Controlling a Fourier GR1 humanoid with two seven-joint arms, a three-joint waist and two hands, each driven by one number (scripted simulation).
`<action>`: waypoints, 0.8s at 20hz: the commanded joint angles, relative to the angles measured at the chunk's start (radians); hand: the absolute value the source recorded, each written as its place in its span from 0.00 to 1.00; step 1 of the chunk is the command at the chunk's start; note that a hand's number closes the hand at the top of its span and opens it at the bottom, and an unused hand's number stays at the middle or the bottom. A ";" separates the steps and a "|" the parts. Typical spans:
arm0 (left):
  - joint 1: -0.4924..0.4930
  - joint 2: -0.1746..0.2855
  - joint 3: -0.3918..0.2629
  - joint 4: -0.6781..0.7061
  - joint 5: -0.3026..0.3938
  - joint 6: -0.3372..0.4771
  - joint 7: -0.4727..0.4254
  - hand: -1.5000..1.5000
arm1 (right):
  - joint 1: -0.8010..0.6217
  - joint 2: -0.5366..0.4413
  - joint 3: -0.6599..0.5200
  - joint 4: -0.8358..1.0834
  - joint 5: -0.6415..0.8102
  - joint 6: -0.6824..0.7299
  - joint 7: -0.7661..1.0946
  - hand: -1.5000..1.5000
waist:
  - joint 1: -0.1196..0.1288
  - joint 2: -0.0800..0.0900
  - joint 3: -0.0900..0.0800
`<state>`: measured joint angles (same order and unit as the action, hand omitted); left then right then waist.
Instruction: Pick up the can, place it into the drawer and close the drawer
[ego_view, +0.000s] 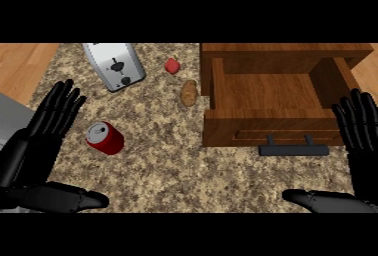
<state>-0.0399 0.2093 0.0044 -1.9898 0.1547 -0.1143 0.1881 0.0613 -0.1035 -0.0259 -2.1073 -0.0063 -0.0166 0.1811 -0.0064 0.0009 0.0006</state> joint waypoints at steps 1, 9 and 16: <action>-0.067 0.027 0.005 -0.003 0.027 0.005 0.175 0.00 | -0.017 -0.002 -0.006 0.055 0.034 -0.017 0.044 0.00 | 0.005 -0.001 0.000; -0.012 -0.009 0.039 -0.046 0.037 -0.013 0.187 0.00 | 0.133 0.008 -0.072 0.020 -0.028 0.050 -0.056 0.00 | 0.003 -0.002 0.000; -0.031 0.014 0.137 0.014 0.073 -0.037 0.194 0.00 | 0.149 -0.003 -0.126 0.018 -0.074 0.097 -0.078 0.00 | 0.003 -0.001 -0.001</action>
<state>-0.0356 0.2077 0.0930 -2.0346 0.2199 -0.1413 0.3787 0.2049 -0.0932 -0.1039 -2.0962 -0.0454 0.0541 0.1200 -0.0025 -0.0008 0.0002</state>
